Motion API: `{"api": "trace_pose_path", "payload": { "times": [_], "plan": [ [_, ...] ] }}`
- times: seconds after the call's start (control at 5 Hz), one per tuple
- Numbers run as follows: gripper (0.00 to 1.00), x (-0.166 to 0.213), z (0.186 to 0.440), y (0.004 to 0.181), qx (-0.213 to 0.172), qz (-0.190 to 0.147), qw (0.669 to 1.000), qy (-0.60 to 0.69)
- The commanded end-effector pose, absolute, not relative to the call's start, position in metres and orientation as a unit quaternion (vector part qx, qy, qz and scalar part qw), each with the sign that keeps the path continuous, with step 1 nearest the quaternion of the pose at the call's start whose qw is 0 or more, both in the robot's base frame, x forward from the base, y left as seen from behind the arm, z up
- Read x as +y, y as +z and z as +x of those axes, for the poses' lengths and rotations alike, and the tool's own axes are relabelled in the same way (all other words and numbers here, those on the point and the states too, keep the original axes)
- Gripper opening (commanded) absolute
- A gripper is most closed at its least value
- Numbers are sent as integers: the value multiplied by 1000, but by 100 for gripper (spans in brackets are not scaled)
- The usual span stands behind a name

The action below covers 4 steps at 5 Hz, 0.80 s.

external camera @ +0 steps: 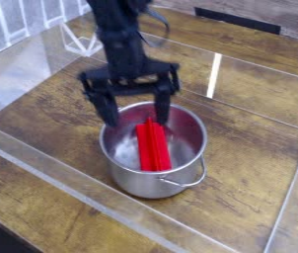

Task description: Remove the red object from the silver pot and put it on the table

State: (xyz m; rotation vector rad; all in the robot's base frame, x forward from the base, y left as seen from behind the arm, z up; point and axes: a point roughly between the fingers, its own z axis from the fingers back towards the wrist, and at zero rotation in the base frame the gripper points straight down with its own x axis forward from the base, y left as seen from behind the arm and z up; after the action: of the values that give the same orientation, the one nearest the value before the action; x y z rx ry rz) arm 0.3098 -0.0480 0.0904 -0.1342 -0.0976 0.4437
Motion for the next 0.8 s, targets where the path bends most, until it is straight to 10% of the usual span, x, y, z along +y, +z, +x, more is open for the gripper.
{"api": "trace_pose_path", "payload": {
  "times": [0.0, 0.4, 0.6],
  "plan": [
    [100, -59, 322, 84, -73, -67, 965, 242],
    [100, -39, 333, 61, -77, -48, 941, 326],
    [0, -45, 325, 51, -76, -45, 948, 306]
  ]
}}
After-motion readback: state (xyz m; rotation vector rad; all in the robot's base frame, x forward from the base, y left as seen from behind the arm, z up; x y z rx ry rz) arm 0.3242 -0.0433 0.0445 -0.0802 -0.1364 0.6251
